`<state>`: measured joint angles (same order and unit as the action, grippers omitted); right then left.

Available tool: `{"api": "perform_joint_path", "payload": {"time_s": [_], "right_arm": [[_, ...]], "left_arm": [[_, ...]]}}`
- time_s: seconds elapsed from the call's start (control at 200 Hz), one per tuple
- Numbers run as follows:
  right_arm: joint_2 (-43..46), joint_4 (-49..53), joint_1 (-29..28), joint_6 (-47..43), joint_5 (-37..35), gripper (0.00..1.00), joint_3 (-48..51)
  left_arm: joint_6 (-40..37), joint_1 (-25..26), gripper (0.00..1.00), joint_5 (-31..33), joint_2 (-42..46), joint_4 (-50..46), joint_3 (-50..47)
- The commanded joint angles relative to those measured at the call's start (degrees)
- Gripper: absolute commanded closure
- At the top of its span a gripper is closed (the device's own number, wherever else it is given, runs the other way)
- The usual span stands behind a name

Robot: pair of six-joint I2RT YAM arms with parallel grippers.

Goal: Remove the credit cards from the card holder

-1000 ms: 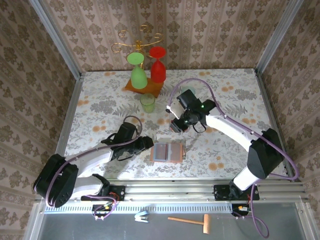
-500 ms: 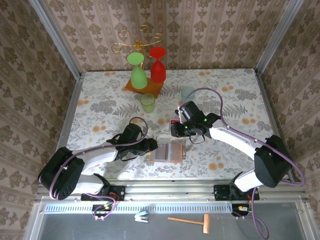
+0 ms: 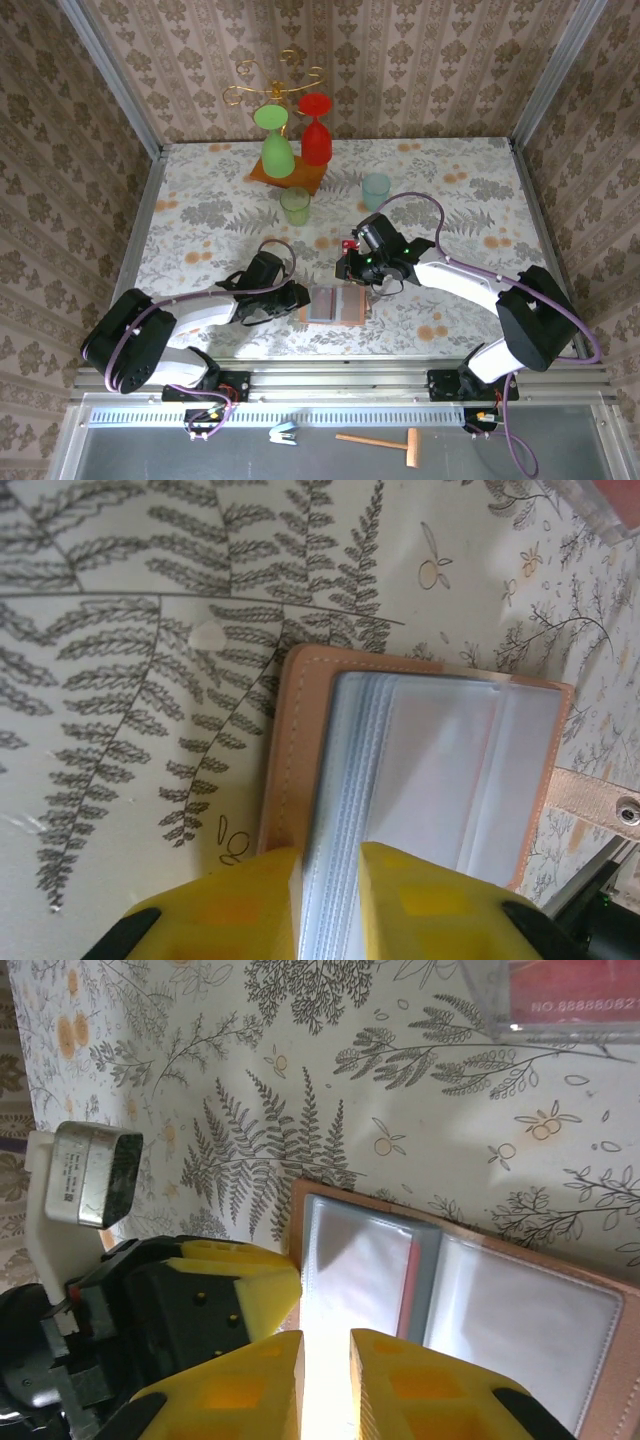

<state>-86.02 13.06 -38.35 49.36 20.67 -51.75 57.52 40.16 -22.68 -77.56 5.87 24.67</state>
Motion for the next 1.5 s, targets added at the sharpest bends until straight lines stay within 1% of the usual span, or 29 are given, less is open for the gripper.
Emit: {"api": "perform_joint_path", "payload": {"time_s": [0.0, 0.325, 0.525, 0.785, 1.01, 1.2, 1.495], "right_arm": [[-1.3, -1.0, -1.0, 1.5, 1.6, 0.82, 0.2], [-4.4, -3.0, -3.8, 3.0, 3.3, 0.91, 0.3], [-7.1, -3.6, -5.4, 3.8, 3.8, 0.92, 0.2], [-10.3, -4.1, -7.3, 4.0, 4.0, 0.9, 0.3], [-12.9, -4.1, -7.5, 3.9, 3.9, 0.87, 0.1], [-13.4, -1.6, -7.6, 2.6, 1.0, 0.82, -0.1], [-12.5, 0.7, -7.5, 1.7, -1.4, 0.81, 0.2]], "left_arm": [[0.8, 0.4, 0.8, 0.7, 0.3, 0.1, -1.0], [1.1, 0.4, 0.87, 0.9, 0.7, -0.2, -2.0], [1.0, 0.4, 0.9, 0.9, 0.8, 0.1, -2.2], [0.6, 0.3, 0.9, 0.6, -0.2, -0.6, -2.1], [0.1, 0.0, 0.9, 0.7, -0.1, -1.2, -2.0], [-0.9, -0.5, 0.9, 0.8, 0.1, -2.5, -1.4], [-2.4, -2.0, 0.9, 0.1, 0.3, -4.2, -1.4]]}}
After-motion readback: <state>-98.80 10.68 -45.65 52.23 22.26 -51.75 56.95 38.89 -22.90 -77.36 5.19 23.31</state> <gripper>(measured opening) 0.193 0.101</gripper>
